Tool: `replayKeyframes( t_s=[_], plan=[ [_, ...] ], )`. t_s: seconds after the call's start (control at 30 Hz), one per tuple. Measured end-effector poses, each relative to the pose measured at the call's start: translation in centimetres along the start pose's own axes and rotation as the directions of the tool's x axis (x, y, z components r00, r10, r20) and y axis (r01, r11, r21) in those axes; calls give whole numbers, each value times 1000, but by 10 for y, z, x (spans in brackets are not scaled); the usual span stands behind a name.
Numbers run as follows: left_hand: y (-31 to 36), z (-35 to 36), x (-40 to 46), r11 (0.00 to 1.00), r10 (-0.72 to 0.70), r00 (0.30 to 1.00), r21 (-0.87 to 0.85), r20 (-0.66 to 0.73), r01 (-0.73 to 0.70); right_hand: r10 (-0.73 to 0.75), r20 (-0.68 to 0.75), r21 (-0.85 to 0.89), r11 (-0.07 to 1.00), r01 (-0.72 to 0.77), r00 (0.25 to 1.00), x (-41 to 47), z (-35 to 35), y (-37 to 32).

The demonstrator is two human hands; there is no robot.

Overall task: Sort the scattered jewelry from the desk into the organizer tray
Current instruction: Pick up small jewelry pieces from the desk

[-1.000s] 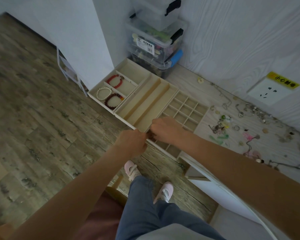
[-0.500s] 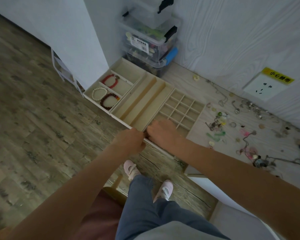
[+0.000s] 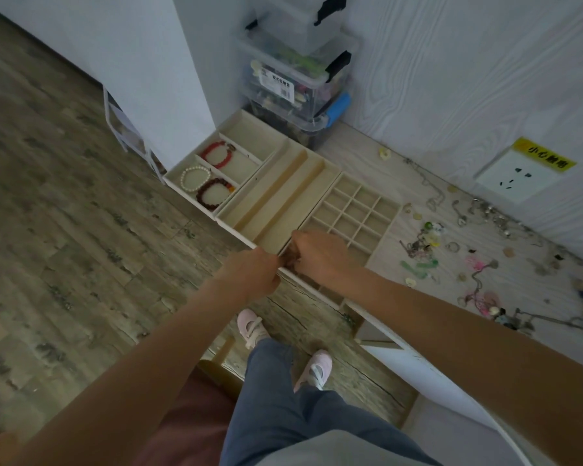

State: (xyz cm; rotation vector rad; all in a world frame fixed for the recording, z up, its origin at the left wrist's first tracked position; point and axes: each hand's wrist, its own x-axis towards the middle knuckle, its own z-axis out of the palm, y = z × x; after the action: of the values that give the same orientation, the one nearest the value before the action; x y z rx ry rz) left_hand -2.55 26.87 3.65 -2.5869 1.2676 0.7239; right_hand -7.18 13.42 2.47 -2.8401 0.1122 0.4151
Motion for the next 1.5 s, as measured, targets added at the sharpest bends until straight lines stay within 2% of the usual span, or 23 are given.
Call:
replayKeyframes(
  t_s=[0.07,0.13,0.3,0.47,0.57,0.83,1.1,1.27,1.33,1.4,1.5],
  plan=[
    [1,0,-1,1000,2,1000,-1,-3,-2,118,45,127,984,-123,992,-1,1,6],
    [3,1,-1,1000,0,1000,5,-5,0,174,77,207,960,-187,982,0,1,10],
    [6,-1,1,999,3,1000,46,-14,-3,190,104,265,941,-211,976,1,0,13],
    [10,1,3,976,-18,999,214,-40,26,212,110,286,929,-235,971,3,0,11],
    [6,9,9,965,-33,998,259,-57,47,211,105,310,922,-233,972,4,1,8],
    [1,15,13,971,-30,996,235,-80,48,197,132,323,918,-230,972,6,-4,7],
    [0,12,11,992,6,995,126,-104,8,219,159,281,925,-256,963,11,-5,6],
    [3,5,5,995,-1,996,96,-87,9,190,214,361,896,-258,958,12,-11,12],
    [3,4,3,999,5,996,47,-93,-1,199,175,440,860,-258,964,9,-16,16],
    [3,4,1,1000,9,991,-15,-133,-12,258,137,567,771,-289,956,4,-21,21],
    [3,7,-3,978,-13,958,-202,-287,-47,271,243,803,482,-350,931,-4,-28,26]
  ],
)
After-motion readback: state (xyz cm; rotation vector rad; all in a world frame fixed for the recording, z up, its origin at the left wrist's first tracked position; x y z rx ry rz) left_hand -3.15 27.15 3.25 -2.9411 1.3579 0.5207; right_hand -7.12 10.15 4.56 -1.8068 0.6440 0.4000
